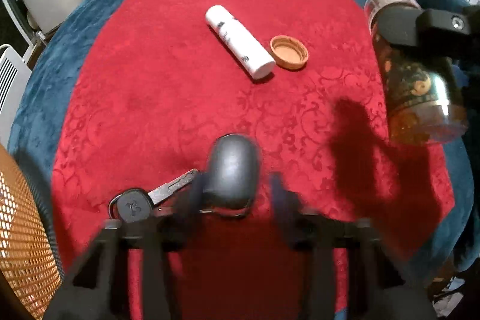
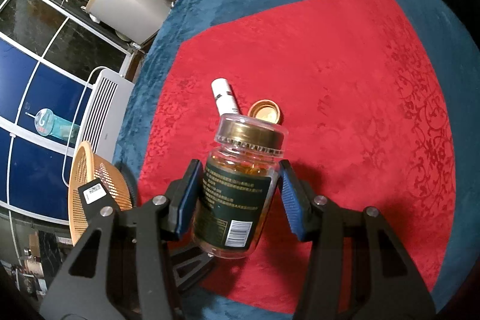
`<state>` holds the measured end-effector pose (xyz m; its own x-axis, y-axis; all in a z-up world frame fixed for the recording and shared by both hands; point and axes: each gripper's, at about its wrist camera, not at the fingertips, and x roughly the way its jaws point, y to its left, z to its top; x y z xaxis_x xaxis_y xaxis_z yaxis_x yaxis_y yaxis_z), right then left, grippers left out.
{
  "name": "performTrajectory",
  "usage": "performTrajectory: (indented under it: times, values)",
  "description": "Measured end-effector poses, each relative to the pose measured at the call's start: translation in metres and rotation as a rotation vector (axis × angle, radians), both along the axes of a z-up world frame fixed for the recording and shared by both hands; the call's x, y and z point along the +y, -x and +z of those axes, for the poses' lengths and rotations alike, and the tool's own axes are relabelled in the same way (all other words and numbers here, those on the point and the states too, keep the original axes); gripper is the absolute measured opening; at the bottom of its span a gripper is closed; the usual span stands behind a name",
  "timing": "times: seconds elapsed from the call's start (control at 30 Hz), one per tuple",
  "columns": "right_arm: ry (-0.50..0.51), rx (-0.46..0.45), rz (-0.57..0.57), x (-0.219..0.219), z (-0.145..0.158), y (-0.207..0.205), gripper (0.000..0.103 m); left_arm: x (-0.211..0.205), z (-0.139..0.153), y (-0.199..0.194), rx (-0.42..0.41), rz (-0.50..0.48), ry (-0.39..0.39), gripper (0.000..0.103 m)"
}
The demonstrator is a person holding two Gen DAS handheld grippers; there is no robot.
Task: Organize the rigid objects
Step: 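Grasp the car key by its black fob with the left gripper while the right gripper holds the jar, then carry the jar and car key in both grippers over the orange basket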
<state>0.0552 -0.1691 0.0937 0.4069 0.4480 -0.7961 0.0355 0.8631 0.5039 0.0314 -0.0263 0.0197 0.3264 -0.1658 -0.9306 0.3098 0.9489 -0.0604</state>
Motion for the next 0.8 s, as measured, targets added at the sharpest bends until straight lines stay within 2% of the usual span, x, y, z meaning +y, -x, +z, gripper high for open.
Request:
performTrajectory:
  times: [0.13, 0.3, 0.8]
  values:
    - [-0.004, 0.0, -0.006, -0.004, 0.0, 0.0, 0.052, 0.015, 0.011, 0.002, -0.019, 0.064, 0.081, 0.037]
    - [-0.01, -0.016, 0.001, -0.001, 0.005, 0.0, 0.052, 0.038, 0.05, 0.009, -0.095, 0.144, 0.161, 0.037]
    - [-0.008, -0.122, 0.081, 0.038, 0.055, 0.014, 0.052, 0.069, 0.154, 0.039, -0.308, 0.195, 0.218, 0.037]
